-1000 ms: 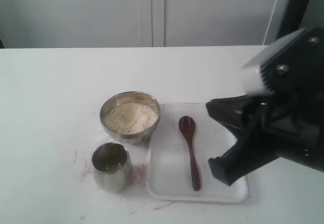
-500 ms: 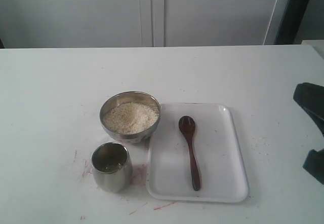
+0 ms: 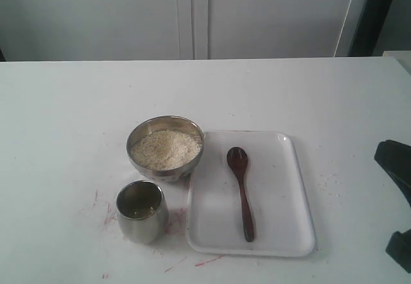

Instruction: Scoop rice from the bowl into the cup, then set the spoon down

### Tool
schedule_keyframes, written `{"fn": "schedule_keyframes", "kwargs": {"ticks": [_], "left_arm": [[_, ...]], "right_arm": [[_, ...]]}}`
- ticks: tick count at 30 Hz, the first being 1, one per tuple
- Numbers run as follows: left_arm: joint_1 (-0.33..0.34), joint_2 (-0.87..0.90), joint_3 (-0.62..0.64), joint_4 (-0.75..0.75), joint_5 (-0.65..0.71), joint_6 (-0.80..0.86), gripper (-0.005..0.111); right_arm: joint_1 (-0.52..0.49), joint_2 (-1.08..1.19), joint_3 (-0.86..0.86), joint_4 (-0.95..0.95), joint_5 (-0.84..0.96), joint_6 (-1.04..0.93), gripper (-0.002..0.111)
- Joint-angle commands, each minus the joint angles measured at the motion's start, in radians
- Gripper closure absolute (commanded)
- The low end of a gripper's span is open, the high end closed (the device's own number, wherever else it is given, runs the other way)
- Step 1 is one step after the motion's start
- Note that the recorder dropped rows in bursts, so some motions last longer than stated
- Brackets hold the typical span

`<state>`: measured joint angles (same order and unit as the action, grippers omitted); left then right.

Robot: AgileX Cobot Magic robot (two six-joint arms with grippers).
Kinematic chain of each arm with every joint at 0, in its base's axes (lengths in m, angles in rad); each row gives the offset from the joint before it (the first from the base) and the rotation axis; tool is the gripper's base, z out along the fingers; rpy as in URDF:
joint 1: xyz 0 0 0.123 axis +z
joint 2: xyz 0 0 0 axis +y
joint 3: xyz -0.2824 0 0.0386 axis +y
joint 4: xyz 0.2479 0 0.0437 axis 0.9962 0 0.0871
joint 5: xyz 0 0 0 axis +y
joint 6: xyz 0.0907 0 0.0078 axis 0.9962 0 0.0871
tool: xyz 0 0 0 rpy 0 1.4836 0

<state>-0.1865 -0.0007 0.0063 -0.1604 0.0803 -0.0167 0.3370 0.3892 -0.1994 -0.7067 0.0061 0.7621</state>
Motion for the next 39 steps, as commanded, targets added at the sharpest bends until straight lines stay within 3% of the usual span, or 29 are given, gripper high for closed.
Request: {"fn": "schedule_keyframes", "kwargs": {"ticks": [1, 10, 18, 21, 25, 27, 39], "left_arm": [[-0.001, 0.001, -0.006, -0.01, -0.004, -0.002, 0.092], [-0.001, 0.001, -0.006, -0.01, -0.004, -0.002, 0.092], [-0.001, 0.001, -0.006, -0.01, -0.004, -0.002, 0.092], [-0.001, 0.001, -0.006, -0.01, -0.004, -0.002, 0.092], [-0.001, 0.001, -0.006, -0.01, -0.004, -0.002, 0.092], [-0.001, 0.001, -0.006, -0.01, -0.004, -0.002, 0.092], [-0.001, 0.001, -0.006, -0.01, -0.004, -0.002, 0.092]], "right_arm": [[-0.011, -0.05, 0.005, -0.029, 0.058, -0.007, 0.108], [-0.12, -0.189, 0.098, -0.027, 0.105, -0.029, 0.108], [-0.125, -0.222, 0.152, -0.006, 0.018, -0.029, 0.108], [-0.125, -0.222, 0.152, 0.208, 0.017, -0.217, 0.108], [-0.125, -0.222, 0.152, 0.672, 0.037, -0.734, 0.108], [-0.126, -0.225, 0.152, 0.767, 0.042, -0.869, 0.108], [-0.247, -0.285, 0.189, 0.759, 0.152, -0.871, 0.108]]}}
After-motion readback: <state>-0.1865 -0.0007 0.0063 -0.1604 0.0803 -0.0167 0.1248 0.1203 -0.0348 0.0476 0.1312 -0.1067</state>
